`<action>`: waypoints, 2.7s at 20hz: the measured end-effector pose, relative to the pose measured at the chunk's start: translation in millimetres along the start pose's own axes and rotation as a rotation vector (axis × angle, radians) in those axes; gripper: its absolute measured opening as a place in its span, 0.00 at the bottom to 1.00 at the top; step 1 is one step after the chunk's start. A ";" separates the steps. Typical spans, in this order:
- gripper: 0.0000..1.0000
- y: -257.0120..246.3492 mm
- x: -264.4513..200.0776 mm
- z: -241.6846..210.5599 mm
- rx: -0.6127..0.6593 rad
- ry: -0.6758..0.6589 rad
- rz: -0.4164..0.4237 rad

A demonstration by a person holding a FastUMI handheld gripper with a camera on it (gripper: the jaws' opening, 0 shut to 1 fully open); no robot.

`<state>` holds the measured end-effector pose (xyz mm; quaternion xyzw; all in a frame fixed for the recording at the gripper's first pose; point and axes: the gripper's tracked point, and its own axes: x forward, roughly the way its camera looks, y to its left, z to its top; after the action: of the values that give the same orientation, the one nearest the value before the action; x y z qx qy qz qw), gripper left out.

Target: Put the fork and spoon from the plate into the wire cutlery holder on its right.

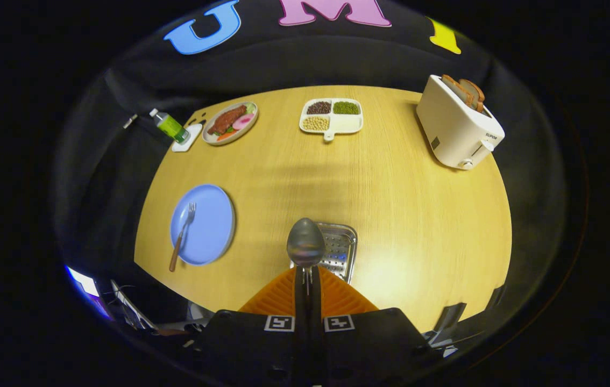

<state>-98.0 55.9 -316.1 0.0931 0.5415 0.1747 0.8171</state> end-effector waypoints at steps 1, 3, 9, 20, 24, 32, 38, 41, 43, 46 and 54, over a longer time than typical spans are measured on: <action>0.06 -4.4 4.3 -4.5 -0.008 0.029 -0.014; 0.05 -11.2 13.0 -9.5 -0.022 0.067 -0.028; 0.06 -14.7 38.7 -11.3 -0.066 0.155 -0.049; 0.32 40.9 -6.9 39.3 -0.007 -0.055 0.081; 0.46 115.5 -25.4 46.7 -0.012 -0.099 0.203; 0.48 268.8 39.6 19.1 -0.045 -0.001 0.336; 0.48 310.5 125.0 6.8 -0.009 0.121 0.275; 0.48 317.1 152.1 -4.9 0.000 0.175 0.237; 0.48 318.4 167.7 -7.0 0.009 0.185 0.206; 0.47 311.8 186.7 -11.5 0.020 0.217 0.136; 0.05 299.9 188.5 -4.2 0.068 0.183 0.238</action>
<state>-90.8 405.0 -376.1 0.1680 0.6046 0.2597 0.7340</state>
